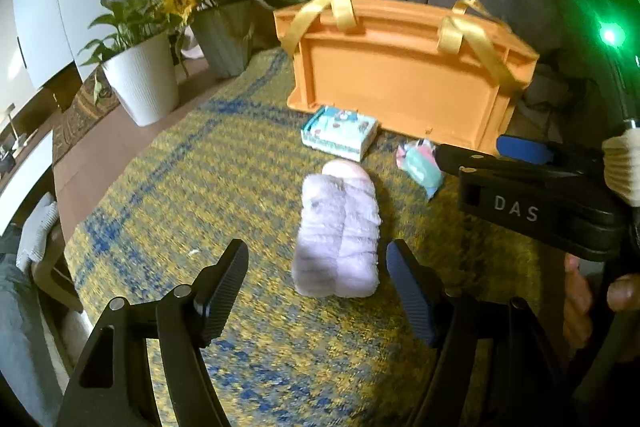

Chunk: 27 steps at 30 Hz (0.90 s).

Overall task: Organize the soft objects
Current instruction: 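Grasp the lavender fuzzy plush with the left tool while the right tool grasps the patterned pouch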

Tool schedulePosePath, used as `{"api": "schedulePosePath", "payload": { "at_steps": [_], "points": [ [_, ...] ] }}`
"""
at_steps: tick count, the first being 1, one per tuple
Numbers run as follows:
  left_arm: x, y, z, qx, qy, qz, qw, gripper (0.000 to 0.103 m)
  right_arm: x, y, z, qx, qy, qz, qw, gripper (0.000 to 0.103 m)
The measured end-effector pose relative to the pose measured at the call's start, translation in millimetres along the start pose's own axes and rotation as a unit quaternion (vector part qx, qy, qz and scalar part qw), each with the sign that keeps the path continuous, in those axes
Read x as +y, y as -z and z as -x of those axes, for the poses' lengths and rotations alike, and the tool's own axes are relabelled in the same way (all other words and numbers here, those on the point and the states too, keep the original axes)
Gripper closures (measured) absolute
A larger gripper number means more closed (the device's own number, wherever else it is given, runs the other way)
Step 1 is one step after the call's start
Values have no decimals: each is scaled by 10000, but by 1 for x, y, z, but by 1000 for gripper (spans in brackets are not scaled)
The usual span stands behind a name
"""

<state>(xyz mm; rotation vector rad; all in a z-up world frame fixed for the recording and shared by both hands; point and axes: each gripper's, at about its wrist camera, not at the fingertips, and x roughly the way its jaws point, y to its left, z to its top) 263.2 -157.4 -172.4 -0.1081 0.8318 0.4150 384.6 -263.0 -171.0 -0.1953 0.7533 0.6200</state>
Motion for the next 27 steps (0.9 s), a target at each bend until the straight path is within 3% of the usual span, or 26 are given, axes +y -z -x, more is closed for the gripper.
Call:
{"api": "schedulePosePath", "payload": {
  "at_steps": [12, 16, 27],
  "points": [
    [-12, 5, -39, 391, -174, 143, 9990, 40, -10, 4, -47, 377, -421, 112, 9983, 38],
    [-14, 5, -47, 485, -158, 87, 9987, 49, -9, 1, -58, 431, -510, 150, 9977, 40],
    [-13, 3, -51, 442, -44, 57, 9990, 55, -5, -1, -71, 494, -495, 175, 9974, 65]
  ]
}}
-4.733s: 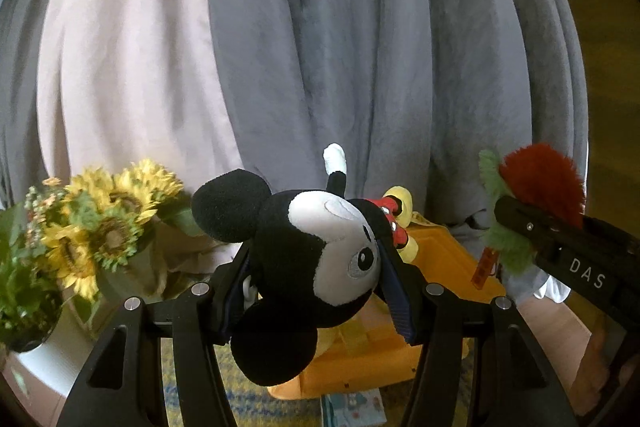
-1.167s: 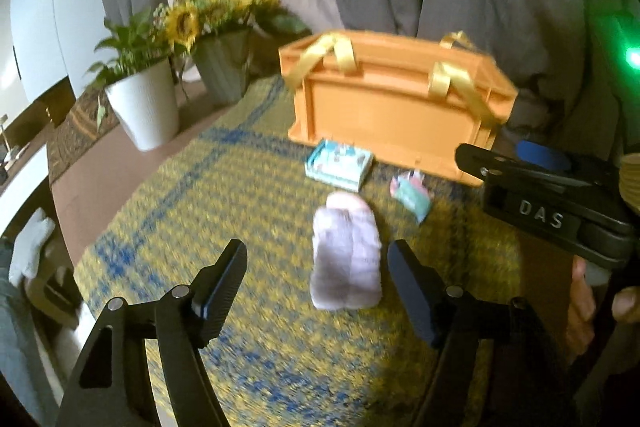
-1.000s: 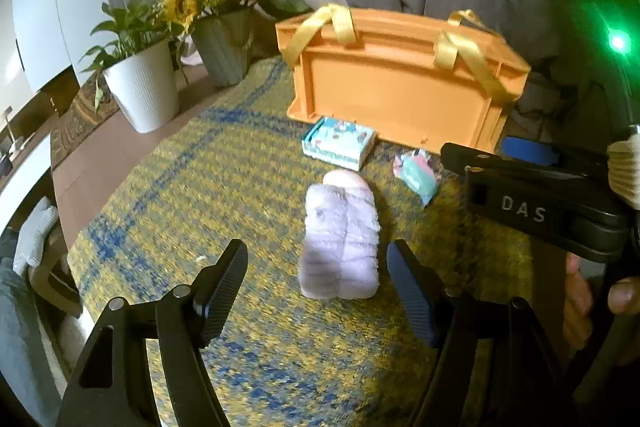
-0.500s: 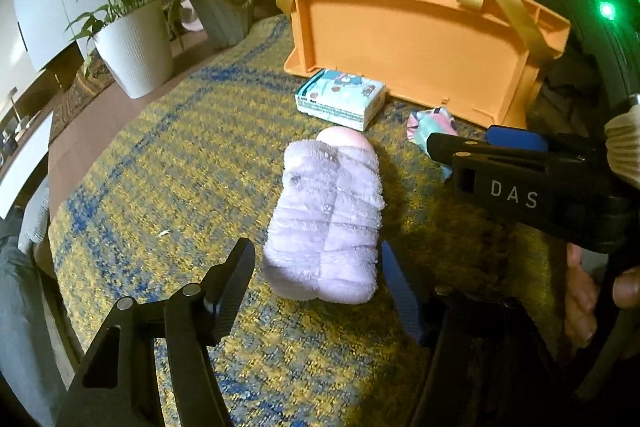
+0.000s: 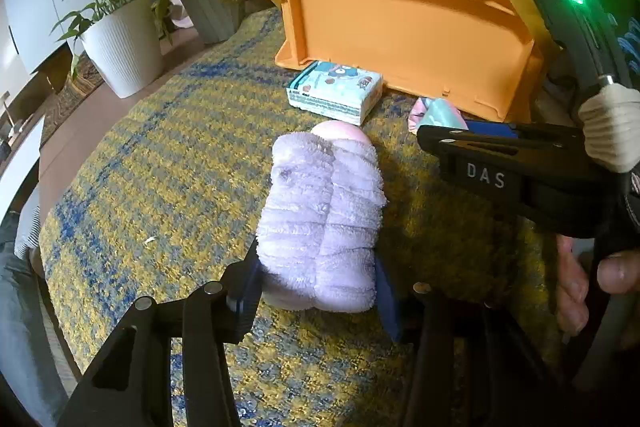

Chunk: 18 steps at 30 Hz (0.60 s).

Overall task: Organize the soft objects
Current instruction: 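Grasp the lavender fuzzy plush with the left tool while the right tool grasps the patterned pouch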

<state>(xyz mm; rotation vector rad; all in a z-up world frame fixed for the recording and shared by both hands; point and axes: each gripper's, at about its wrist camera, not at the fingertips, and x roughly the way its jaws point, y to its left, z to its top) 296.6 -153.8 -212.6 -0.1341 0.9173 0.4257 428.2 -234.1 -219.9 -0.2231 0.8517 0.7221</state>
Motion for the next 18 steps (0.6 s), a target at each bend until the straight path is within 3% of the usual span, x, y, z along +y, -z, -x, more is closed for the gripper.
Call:
{"api": "schedulePosePath", "payload": {
  "at_steps": [18],
  "points": [
    [34, -7, 56, -725, 241, 297, 9966, 56, 10, 9, 65, -346, 191, -719, 9966, 67]
  ]
}}
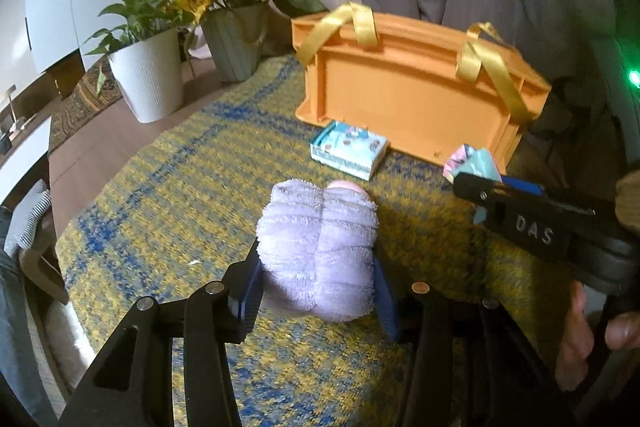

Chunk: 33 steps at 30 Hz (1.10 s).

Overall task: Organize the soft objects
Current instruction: 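Grasp the lavender fuzzy plush with the left tool while the right tool grasps the patterned pouch, then carry the lavender plush and patterned pouch over the orange crate and open both tools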

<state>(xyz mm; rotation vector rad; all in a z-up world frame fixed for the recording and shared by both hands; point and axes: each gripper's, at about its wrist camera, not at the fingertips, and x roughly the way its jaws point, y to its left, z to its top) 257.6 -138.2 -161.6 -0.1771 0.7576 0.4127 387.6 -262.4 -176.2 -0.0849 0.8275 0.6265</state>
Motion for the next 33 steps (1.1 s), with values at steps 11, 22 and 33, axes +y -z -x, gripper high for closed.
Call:
{"api": "schedulePosePath", "payload": {
  "at_steps": [11, 22, 33],
  "points": [
    [26, -19, 32, -424, 227, -51, 9988, 56, 34, 0, 53, -465, 205, -92, 9987, 67],
    [55, -54, 49, -756, 719, -383, 9938, 56, 69, -14, 85, -945, 553, -334, 9934, 67],
    [77, -91, 45, -947, 1375, -857, 9822, 56, 98, -26, 99, -1288, 1011, -791, 9833, 67]
  ]
}}
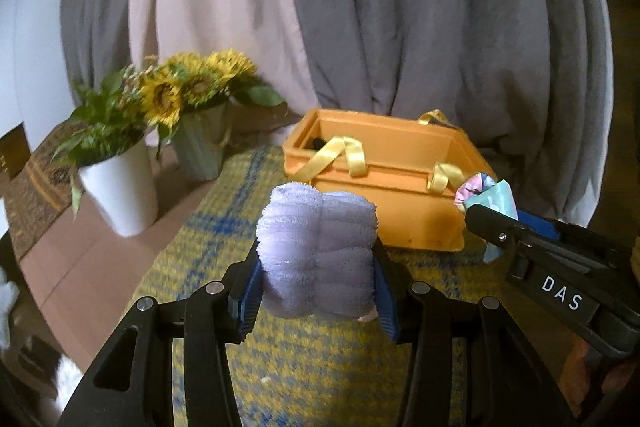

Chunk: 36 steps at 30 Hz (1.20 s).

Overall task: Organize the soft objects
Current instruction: 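Carry the lavender plush and patterned pouch over the orange crate and open both tools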

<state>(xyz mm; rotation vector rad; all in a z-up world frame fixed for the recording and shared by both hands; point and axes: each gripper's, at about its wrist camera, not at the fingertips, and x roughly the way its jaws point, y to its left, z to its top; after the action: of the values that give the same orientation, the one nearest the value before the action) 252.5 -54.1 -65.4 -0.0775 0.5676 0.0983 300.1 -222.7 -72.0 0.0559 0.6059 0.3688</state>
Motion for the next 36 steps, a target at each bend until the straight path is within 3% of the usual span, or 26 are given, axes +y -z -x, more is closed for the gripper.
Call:
{"api": "schedulePosePath", "payload": {
  "at_steps": [12, 22, 36],
  "points": [
    [19, -28, 3, -331, 678, -465, 9961, 56, 27, -12, 17, -513, 636, -491, 9954, 67],
    [22, -55, -5, -608, 1045, -599, 9909, 56, 36, -32, 26, -844, 955, -492, 9906, 67],
    [-1, -94, -45, -809, 1325, -851, 9842, 56, 12, -68, 6, -1052, 1160, -542, 9862, 67]
  ]
}}
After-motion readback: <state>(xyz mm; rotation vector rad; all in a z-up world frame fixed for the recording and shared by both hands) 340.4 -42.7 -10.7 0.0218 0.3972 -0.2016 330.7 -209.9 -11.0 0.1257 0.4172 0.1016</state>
